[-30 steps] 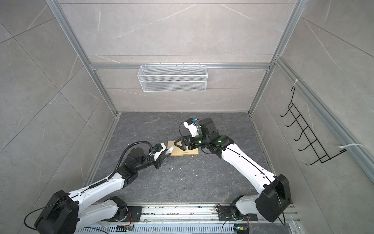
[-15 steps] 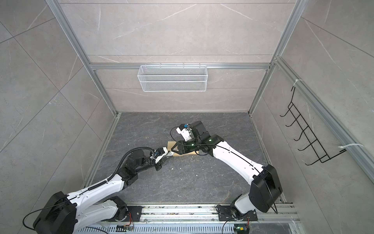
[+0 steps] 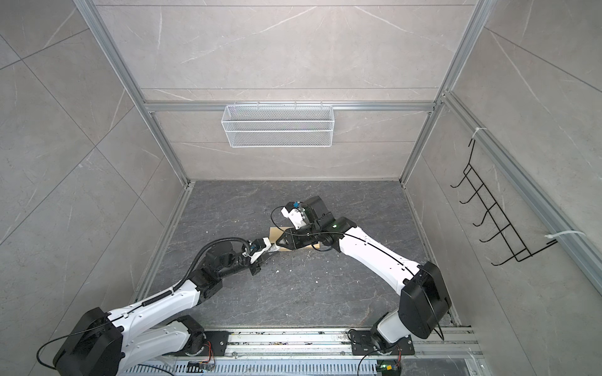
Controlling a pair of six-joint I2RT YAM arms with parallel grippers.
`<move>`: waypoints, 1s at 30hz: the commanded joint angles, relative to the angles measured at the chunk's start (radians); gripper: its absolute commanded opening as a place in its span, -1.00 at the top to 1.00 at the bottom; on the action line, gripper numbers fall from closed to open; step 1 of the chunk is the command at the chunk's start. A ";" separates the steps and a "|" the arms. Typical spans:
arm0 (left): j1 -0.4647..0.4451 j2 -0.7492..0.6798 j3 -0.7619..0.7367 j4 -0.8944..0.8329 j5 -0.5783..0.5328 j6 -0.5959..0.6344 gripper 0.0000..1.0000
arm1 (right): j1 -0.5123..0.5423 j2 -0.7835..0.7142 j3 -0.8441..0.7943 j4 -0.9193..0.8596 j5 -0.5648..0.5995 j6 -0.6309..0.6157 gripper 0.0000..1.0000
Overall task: Place the letter into the envelope and seal it
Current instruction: 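Lift the glue stick with the left gripper while the right gripper grasps its cap, then pull the cap off the glue stick with the right gripper while the left holds it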
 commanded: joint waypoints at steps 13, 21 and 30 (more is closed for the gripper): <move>0.019 0.092 0.023 -0.011 0.205 -0.103 1.00 | 0.009 -0.040 0.105 -0.183 0.088 -0.345 1.00; 0.020 0.127 0.007 -0.020 0.180 -0.092 1.00 | 0.002 -0.092 0.112 -0.178 0.131 -0.349 1.00; 0.020 0.137 -0.013 -0.040 0.165 -0.071 1.00 | -0.024 -0.129 0.111 -0.177 0.115 -0.343 1.00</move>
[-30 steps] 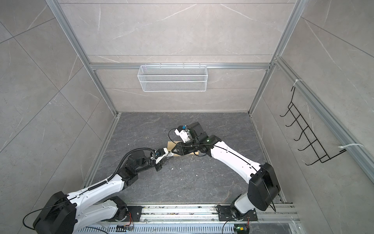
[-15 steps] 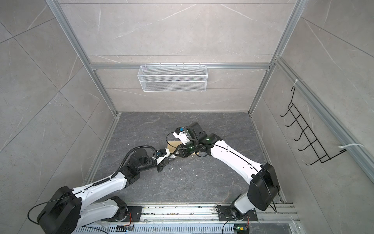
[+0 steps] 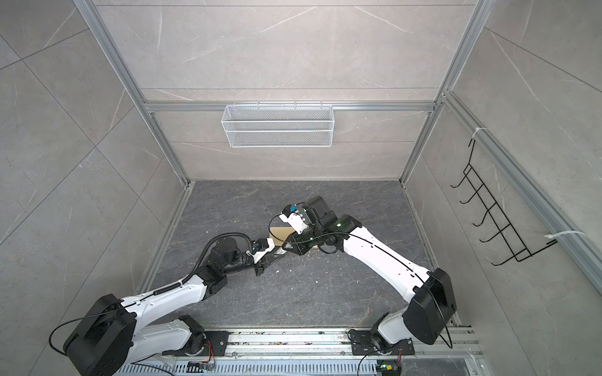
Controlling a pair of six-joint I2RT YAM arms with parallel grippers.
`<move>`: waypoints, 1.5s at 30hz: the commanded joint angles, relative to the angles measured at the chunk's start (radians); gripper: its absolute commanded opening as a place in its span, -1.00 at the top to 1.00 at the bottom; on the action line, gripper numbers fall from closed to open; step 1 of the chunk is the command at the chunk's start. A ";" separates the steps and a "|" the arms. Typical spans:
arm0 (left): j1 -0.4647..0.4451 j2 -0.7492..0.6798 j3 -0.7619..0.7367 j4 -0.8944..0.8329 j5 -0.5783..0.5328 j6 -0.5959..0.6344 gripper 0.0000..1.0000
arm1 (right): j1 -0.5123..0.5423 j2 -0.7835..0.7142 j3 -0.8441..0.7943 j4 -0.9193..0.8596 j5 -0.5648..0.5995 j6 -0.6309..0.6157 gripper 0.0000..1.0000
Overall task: Place the letter into the envelope and seal it
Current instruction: 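Pull the cap off the glue stick with the right gripper while the left holds it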
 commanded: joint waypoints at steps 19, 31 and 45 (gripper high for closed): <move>0.013 0.075 -0.029 -0.157 0.087 0.014 1.00 | -0.064 -0.107 0.047 -0.009 -0.027 -0.114 1.00; 0.014 0.097 -0.010 -0.165 0.115 0.011 1.00 | -0.063 -0.108 0.031 -0.030 -0.056 -0.174 1.00; 0.013 0.040 -0.051 -0.128 0.055 0.042 1.00 | -0.103 -0.126 0.041 -0.037 -0.024 -0.136 1.00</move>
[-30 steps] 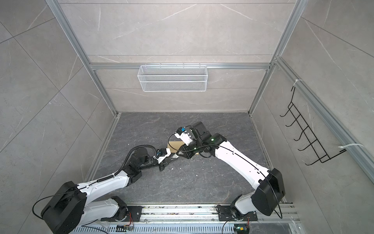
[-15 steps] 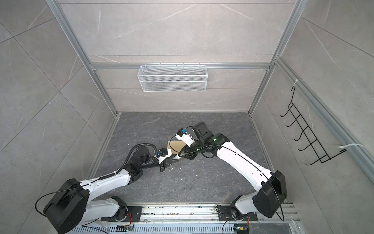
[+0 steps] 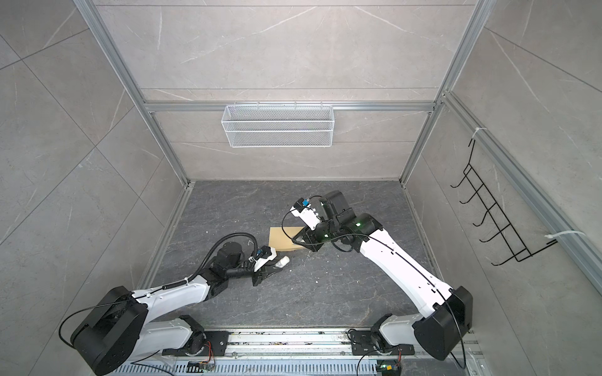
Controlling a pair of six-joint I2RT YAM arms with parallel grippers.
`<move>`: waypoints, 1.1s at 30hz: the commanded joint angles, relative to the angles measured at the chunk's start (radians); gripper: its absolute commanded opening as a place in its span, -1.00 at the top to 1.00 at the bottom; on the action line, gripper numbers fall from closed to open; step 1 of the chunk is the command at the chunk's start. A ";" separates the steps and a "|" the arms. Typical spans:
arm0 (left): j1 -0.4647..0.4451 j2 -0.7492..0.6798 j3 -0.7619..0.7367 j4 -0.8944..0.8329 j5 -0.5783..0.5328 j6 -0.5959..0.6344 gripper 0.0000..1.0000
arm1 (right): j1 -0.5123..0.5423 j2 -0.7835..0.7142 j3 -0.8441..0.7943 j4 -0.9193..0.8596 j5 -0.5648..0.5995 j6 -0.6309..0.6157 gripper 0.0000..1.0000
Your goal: Place the letter into the envelope and seal it
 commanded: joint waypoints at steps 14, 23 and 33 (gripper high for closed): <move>0.002 -0.165 -0.015 0.044 -0.058 -0.032 1.00 | -0.194 0.263 0.134 -0.072 0.506 0.167 0.95; 0.001 -0.187 -0.016 0.032 -0.061 -0.039 1.00 | -0.253 0.485 0.211 -0.086 0.611 0.164 0.82; 0.000 -0.200 -0.016 0.027 -0.063 -0.040 1.00 | -0.301 0.610 0.218 -0.056 0.619 0.167 0.70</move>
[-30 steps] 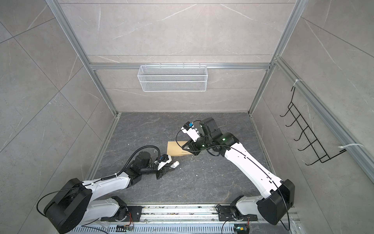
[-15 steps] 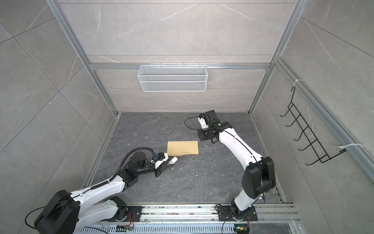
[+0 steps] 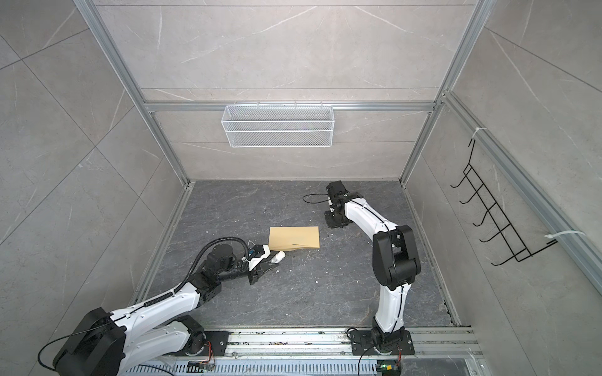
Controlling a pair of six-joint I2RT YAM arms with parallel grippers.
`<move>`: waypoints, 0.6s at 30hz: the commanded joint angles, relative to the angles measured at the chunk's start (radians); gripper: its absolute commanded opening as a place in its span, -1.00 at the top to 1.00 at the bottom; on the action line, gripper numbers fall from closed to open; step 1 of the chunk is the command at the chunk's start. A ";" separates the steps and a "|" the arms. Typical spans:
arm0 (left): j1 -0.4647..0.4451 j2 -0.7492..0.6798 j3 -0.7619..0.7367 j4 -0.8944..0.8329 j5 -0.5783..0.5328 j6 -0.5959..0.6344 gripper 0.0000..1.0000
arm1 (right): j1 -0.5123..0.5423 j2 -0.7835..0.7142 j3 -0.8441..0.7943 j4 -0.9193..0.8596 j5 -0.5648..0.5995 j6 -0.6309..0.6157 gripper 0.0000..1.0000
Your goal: Place the letter into the envelope and seal it
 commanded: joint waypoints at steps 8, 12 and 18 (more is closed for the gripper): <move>0.000 -0.028 0.001 0.017 0.000 -0.017 1.00 | -0.042 0.089 0.008 0.028 -0.018 0.022 0.62; 0.001 -0.030 0.000 0.017 0.000 -0.019 1.00 | -0.053 0.112 -0.003 0.035 -0.028 0.022 0.58; 0.000 -0.028 -0.001 0.015 -0.002 -0.024 1.00 | -0.066 0.138 -0.021 0.044 -0.049 0.024 0.50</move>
